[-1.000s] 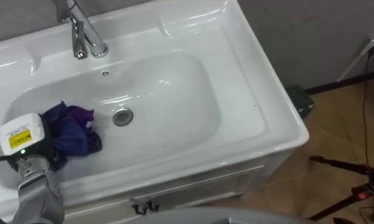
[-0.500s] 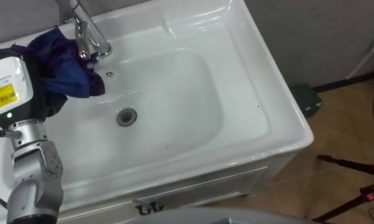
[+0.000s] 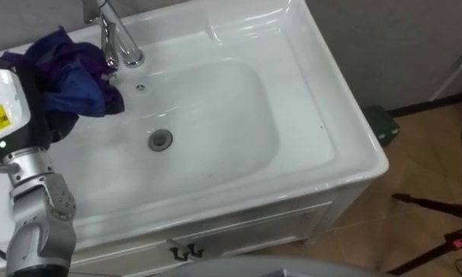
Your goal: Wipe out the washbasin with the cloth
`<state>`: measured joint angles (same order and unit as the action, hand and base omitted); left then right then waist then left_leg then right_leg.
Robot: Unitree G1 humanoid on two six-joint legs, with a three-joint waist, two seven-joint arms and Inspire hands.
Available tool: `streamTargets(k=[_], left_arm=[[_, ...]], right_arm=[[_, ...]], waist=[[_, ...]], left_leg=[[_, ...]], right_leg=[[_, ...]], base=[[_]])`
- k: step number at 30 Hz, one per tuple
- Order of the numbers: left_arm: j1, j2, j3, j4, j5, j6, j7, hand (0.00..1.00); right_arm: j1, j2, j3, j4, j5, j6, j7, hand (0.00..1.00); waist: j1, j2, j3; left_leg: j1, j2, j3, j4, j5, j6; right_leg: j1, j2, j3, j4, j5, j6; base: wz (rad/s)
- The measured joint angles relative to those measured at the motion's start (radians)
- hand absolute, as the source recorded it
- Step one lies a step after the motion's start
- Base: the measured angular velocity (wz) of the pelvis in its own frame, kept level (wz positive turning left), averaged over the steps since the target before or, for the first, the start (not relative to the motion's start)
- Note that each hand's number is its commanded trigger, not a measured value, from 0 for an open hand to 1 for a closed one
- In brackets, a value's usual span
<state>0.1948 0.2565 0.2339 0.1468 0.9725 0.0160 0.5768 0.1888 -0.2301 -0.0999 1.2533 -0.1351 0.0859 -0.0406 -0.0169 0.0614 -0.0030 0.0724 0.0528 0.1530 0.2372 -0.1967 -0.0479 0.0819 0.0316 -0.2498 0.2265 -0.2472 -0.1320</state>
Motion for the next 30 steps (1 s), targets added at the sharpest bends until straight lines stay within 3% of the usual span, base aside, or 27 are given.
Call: streamTargets(k=[5,9,14,21,28,30], left_arm=[[0.000,0.000,0.000,0.000,0.001,0.008,0.000,1.00],[0.001,0.001,0.005,0.000,0.002,0.006,0.000,1.00],[0.012,0.008,0.095,0.000,0.001,0.004,0.000,1.00],[0.019,0.009,0.171,0.012,0.002,0.068,0.001,1.00],[0.036,0.011,0.267,0.046,0.003,0.127,0.001,1.00],[0.041,0.011,0.281,0.046,0.003,0.130,0.001,1.00]], right_arm=[[-0.005,0.000,0.000,-0.004,-0.002,0.003,-0.001,0.00],[0.004,0.000,-0.001,-0.012,-0.001,0.002,-0.002,0.00],[0.007,-0.003,-0.002,-0.016,-0.009,0.002,-0.002,0.00],[0.007,-0.003,-0.003,-0.021,-0.009,0.027,-0.001,0.00],[0.030,-0.003,-0.017,-0.048,-0.008,0.046,0.000,0.00],[0.034,-0.003,-0.035,-0.056,-0.006,0.046,0.000,0.00]], waist=[[0.002,-0.002,0.0006],[0.026,-0.003,-0.0015],[0.064,-0.006,-0.0032],[0.106,-0.001,-0.0015],[0.109,0.007,-0.0018],[0.109,0.011,-0.0022]], left_leg=[[-0.003,0.000,0.000,0.000,0.000,0.000],[-0.010,0.000,0.001,-0.002,0.000,0.000],[-0.009,0.000,-0.004,-0.001,0.000,0.000],[-0.008,-0.005,-0.022,0.003,-0.001,0.000],[-0.025,-0.007,-0.024,0.038,-0.007,0.009],[-0.026,-0.008,-0.024,0.038,-0.007,0.009]], right_leg=[[-0.002,0.000,0.000,-0.003,0.000,0.000],[-0.013,0.000,0.001,0.001,0.000,0.000],[-0.011,0.000,0.000,0.009,0.000,-0.001],[0.003,0.000,-0.004,-0.006,-0.002,0.003],[0.003,-0.005,-0.013,-0.001,-0.004,0.006],[0.002,-0.007,-0.014,0.002,-0.005,0.007]], base=[[0.00],[0.00],[0.00],[0.06],[0.04],[0.02]])
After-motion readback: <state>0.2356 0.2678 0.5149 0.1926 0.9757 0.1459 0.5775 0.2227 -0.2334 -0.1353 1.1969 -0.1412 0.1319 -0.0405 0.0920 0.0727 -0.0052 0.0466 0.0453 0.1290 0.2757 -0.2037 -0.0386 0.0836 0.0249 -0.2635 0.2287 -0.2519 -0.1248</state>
